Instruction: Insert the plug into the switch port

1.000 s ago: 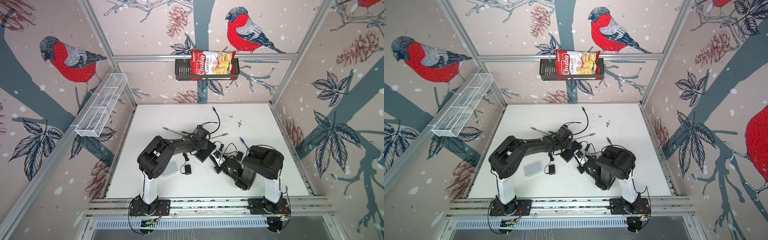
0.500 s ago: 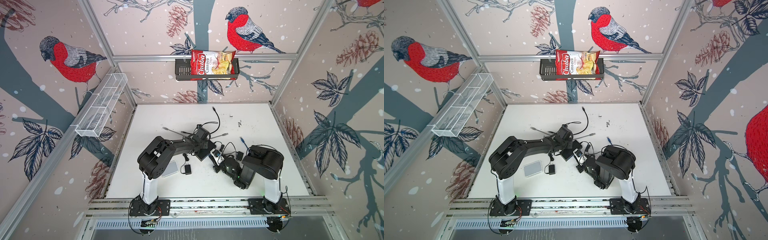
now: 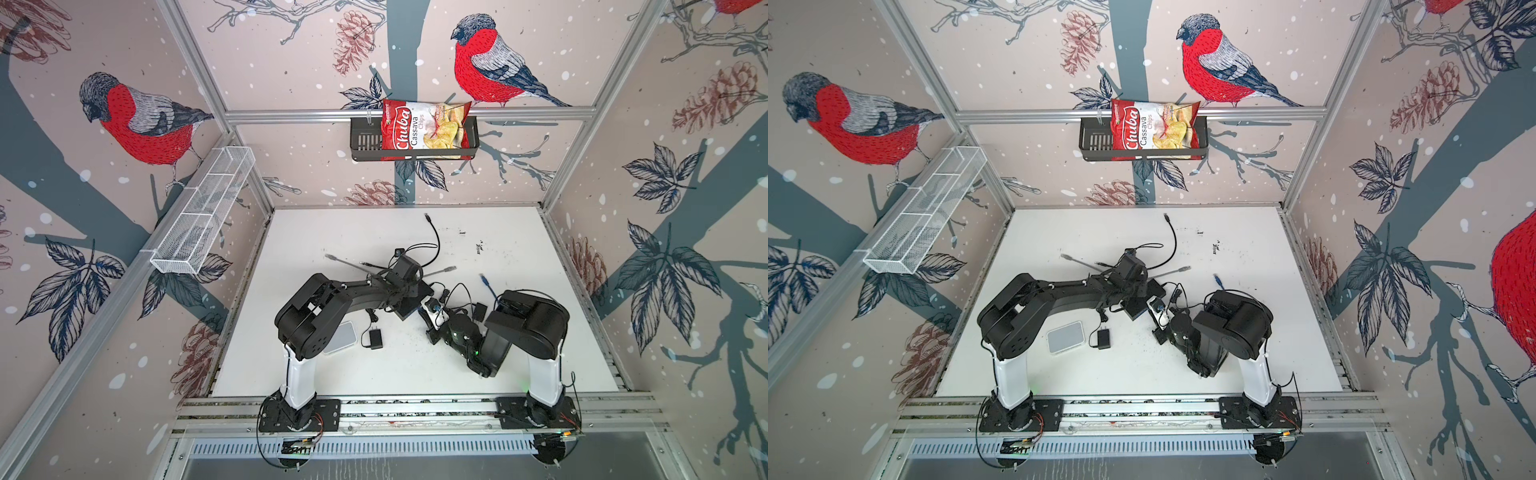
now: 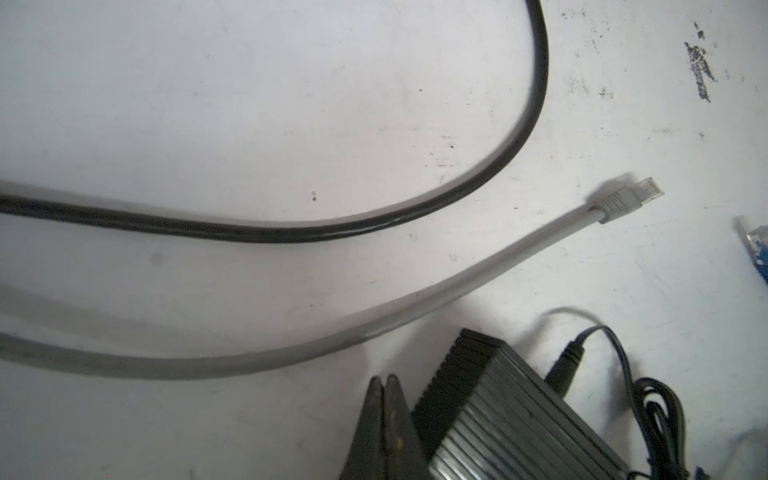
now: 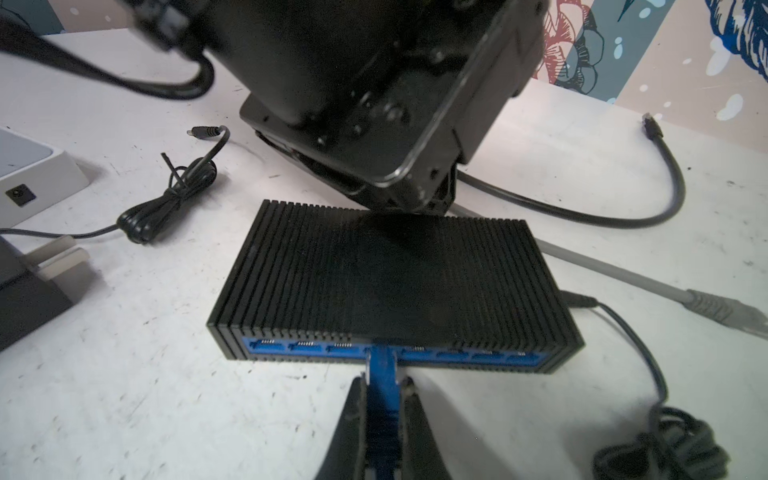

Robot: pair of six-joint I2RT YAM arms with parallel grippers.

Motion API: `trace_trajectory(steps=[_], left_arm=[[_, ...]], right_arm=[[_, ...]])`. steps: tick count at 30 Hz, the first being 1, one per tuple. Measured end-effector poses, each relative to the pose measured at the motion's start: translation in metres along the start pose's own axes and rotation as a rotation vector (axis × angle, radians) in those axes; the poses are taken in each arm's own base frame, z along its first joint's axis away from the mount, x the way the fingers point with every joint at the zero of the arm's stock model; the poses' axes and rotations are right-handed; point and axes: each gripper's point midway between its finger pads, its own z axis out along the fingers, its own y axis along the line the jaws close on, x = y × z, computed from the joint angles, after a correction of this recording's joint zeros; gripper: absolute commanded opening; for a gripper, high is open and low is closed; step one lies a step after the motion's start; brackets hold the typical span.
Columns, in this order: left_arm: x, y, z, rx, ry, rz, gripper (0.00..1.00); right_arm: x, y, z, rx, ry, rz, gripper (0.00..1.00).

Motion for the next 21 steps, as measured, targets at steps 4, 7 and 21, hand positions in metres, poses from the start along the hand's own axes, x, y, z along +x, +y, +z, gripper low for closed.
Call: trace_trajectory(steps=[4,7,21], left_arm=[[0.000,-0.004,0.001,0.006,0.016,0.005,0.00],[0.002,-0.007,0.000,0.015,0.029,0.007,0.00],[0.004,-0.018,-0.002,0.043,0.085,0.041,0.26]], right_arm=[[0.002,-0.003,-0.003,0.012,0.005,0.003,0.09],[0.003,-0.004,-0.007,0.020,0.008,0.008,0.12],[0.010,-0.023,-0.021,0.112,0.048,0.058,0.11]])
